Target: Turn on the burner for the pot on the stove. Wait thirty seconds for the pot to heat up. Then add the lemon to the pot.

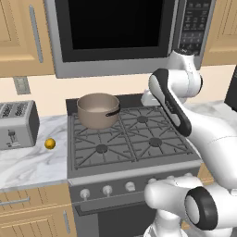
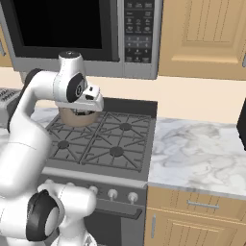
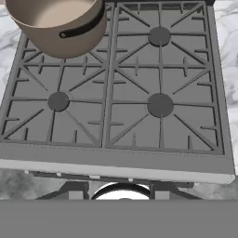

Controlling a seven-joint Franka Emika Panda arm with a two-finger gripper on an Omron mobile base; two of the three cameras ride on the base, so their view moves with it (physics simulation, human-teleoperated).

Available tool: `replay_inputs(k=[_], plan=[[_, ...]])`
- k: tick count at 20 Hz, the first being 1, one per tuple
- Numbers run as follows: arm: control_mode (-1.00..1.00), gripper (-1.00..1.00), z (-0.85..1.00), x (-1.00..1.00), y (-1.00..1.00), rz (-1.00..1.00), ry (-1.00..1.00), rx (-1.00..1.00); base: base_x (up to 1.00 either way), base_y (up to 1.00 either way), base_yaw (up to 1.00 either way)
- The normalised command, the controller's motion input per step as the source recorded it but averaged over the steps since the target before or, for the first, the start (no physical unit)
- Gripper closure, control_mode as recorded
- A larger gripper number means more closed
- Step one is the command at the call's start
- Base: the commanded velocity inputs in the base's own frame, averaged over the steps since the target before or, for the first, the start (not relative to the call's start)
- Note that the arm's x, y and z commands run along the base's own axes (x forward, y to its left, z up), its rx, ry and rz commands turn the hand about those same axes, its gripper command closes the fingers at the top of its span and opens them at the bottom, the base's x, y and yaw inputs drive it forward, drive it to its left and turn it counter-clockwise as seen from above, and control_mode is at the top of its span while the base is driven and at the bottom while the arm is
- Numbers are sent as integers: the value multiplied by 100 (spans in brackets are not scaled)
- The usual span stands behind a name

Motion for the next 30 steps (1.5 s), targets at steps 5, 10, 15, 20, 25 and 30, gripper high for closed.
replay_inputs(k=[5, 10, 15, 20, 25, 30], plan=[[-100, -100, 0, -22, 0, 0, -1, 0, 0, 0, 0], [-100, -100, 0, -53, 29, 0, -11, -2, 0, 0, 0], [-100, -100, 0, -40, 49, 1, -2, -6, 0, 0, 0], [-100, -100, 0, -33, 76, 0, -2, -10, 0, 0, 0], [-100, -100, -7, -45, 61, 0, -9, -9, 0, 0, 0], [-100, -100, -27, -56, 42, 0, -20, -7, 0, 0, 0]])
